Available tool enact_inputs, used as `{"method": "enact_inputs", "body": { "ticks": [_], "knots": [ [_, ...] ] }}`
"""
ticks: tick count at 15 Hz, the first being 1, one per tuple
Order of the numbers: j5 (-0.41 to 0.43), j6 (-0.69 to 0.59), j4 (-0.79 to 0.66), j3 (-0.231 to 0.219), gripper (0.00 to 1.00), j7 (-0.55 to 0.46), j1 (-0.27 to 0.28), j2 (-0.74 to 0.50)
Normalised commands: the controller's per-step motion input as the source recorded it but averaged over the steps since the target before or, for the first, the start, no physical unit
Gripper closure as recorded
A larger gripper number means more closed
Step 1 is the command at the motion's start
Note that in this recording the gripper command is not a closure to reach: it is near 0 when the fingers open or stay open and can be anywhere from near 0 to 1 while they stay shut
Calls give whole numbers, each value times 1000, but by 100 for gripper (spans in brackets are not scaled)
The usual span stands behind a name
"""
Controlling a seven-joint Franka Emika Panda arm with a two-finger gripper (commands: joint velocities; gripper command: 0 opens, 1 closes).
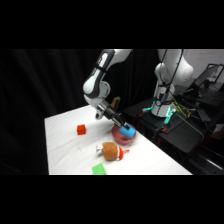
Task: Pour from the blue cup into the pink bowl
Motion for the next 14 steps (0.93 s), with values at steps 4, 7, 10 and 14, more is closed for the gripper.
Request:
{"method": "enact_inputs", "body": {
  "ticks": [4,7,10,14],
  "knots": [
    [-253,-24,-28,7,10,153,17,-329],
    [-404,307,-383,-53,12,482,168,-852],
    [-415,276,-279,19,12,574,154,-782],
    [-388,395,-83,90,13,516,143,-419]
  ]
}}
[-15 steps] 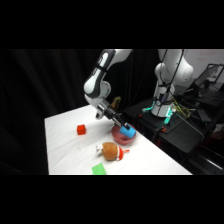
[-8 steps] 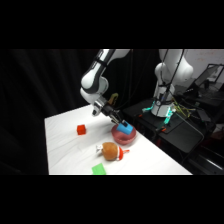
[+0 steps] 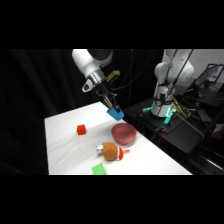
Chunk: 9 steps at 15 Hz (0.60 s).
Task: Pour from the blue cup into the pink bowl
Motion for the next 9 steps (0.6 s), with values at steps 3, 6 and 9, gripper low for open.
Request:
{"method": "enact_inputs", "body": {
  "ticks": [3,6,9],
  "knots": [
    [-293,657,1,113,13,430,145,-76],
    [-344,749,58,66,12,432,102,138],
    [-426,717,104,-4,12,497,55,217]
  ]
}}
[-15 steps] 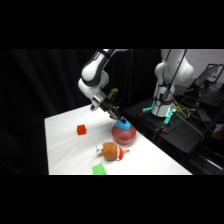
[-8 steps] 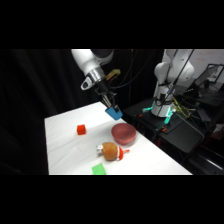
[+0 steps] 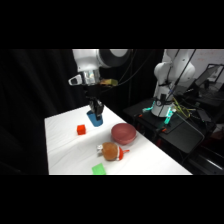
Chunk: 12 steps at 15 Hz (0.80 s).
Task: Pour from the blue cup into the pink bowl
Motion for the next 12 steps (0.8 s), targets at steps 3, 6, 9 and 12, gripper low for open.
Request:
{"method": "enact_inputs", "body": {
  "ticks": [3,6,9,12],
  "knots": [
    [-354,653,230,-86,11,558,18,362],
    [-178,339,412,-99,11,478,5,500],
    [-167,119,569,-96,11,458,89,593],
    [-121,-55,595,-89,12,357,127,518]
  ]
}}
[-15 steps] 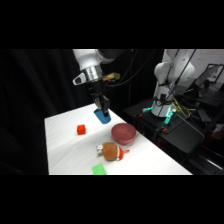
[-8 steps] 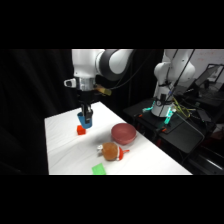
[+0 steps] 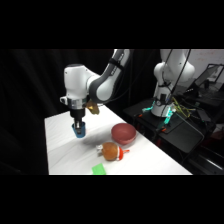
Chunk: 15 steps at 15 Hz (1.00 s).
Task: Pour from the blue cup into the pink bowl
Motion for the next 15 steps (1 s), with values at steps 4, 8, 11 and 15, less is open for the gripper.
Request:
{"method": "enact_inputs", "body": {
  "ticks": [4,8,11,15],
  "knots": [
    [-62,-196,459,-65,15,190,81,304],
    [-78,-183,275,-80,15,128,80,122],
    [-94,-108,182,-78,15,129,97,121],
    [-106,-93,141,-84,15,127,100,82]
  ]
}}
